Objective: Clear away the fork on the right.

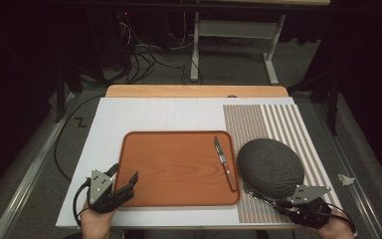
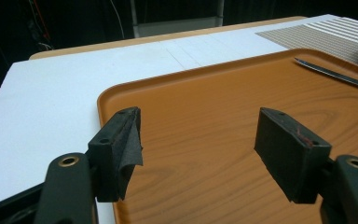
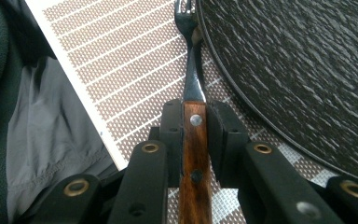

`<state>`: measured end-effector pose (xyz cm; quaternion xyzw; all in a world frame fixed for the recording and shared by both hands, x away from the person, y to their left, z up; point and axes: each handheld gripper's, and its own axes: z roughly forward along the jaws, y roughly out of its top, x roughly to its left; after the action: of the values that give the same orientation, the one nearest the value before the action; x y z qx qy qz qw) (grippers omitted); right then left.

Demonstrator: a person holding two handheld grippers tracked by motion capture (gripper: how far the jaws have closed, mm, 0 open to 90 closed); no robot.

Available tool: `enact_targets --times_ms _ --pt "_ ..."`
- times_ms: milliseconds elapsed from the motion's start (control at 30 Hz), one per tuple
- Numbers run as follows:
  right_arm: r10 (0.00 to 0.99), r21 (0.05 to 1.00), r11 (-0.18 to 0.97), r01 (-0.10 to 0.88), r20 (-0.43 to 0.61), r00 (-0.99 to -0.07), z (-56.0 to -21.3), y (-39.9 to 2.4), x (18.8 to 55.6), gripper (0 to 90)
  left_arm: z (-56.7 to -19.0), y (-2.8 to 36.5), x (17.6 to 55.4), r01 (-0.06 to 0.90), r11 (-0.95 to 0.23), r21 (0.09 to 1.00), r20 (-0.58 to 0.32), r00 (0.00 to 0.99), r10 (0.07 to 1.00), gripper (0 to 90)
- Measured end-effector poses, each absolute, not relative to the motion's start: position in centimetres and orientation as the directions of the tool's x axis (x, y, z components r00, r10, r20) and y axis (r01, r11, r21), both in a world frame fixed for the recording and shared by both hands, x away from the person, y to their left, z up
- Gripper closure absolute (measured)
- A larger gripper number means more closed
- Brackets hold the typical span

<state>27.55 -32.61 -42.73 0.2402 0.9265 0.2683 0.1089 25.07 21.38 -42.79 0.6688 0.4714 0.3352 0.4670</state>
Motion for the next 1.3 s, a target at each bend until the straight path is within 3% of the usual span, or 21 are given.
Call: enact_targets --times_ms 1300 --pt "0.445 0.602 0.729 0.326 -0.054 -0.894 -40.8 -30.6 27.7 79.5 -42.8 21.4 25.1 0.317 -0.115 0.941 0.005 0.328 0.945 31.7"
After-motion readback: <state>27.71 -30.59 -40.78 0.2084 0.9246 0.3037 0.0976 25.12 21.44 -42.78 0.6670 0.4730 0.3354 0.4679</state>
